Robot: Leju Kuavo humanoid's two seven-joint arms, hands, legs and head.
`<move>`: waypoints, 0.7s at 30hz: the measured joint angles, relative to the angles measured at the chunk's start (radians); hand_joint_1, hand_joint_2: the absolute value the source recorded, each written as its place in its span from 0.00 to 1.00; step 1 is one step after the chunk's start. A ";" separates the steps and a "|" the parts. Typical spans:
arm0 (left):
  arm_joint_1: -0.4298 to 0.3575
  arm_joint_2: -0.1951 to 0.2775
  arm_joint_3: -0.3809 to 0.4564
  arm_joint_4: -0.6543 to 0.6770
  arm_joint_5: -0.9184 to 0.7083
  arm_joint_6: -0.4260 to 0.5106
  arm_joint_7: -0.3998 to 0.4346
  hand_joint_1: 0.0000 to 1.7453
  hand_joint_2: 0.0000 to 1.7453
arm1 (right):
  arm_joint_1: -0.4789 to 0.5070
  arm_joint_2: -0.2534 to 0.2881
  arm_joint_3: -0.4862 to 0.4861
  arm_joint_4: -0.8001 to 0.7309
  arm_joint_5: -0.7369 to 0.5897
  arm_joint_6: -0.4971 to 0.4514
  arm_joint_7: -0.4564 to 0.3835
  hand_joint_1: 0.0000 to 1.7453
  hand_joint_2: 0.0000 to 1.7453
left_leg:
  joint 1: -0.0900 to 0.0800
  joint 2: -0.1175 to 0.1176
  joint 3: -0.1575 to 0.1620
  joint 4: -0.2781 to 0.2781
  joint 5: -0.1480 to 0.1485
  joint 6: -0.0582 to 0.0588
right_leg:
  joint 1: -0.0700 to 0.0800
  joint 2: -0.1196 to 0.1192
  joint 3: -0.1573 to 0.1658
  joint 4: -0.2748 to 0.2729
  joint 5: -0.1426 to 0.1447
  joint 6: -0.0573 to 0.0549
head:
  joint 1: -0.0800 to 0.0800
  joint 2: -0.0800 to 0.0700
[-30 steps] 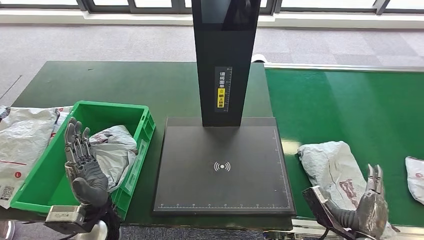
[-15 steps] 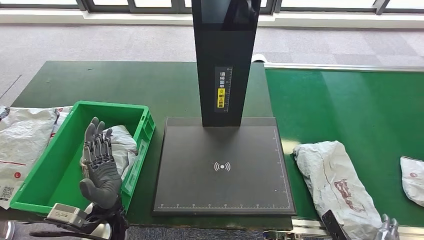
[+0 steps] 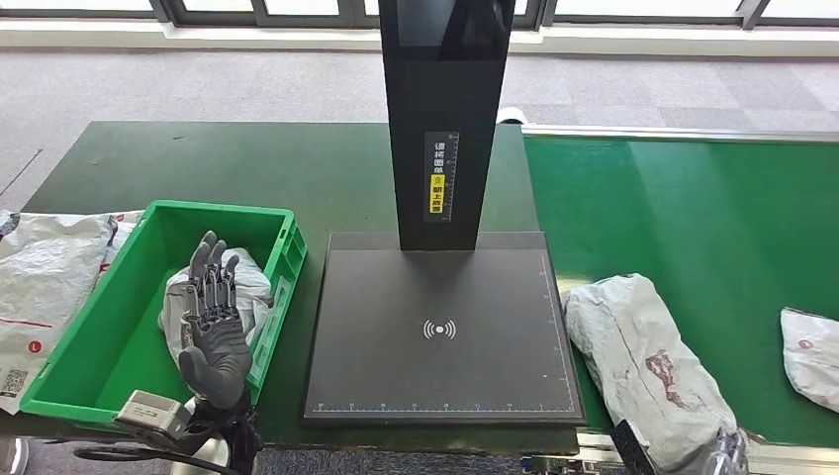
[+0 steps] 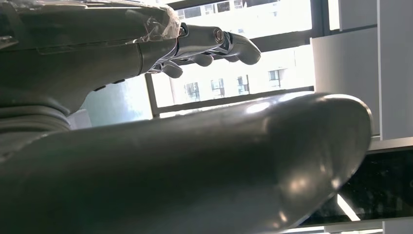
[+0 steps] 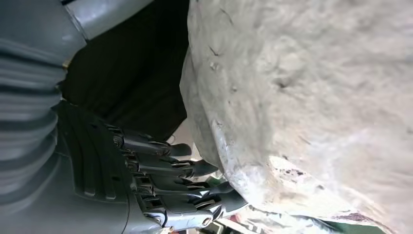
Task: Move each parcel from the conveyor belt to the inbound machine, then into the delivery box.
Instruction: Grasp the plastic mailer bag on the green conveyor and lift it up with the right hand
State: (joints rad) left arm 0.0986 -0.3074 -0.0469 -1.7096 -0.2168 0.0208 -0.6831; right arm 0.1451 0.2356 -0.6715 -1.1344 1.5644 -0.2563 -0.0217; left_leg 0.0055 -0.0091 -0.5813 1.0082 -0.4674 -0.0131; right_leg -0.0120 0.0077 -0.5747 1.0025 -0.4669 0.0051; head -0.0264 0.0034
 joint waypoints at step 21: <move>0.003 -0.002 0.002 -0.006 -0.001 0.012 0.001 0.00 0.00 | -0.003 0.038 0.016 -0.080 -0.145 -0.060 -0.201 1.00 1.00 | 0.000 0.020 -0.004 -0.001 0.002 0.000 | 0.000 0.020 -0.009 0.000 0.008 -0.001 | 0.000 0.000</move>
State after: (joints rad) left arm 0.1016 -0.3098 -0.0450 -1.7152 -0.2173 0.0331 -0.6825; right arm 0.1422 0.2734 -0.6557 -1.2139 1.4194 -0.3159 -0.2224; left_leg 0.0055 0.0108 -0.5856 1.0076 -0.4653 -0.0132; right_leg -0.0123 0.0278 -0.5840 1.0028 -0.4584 0.0039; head -0.0266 0.0034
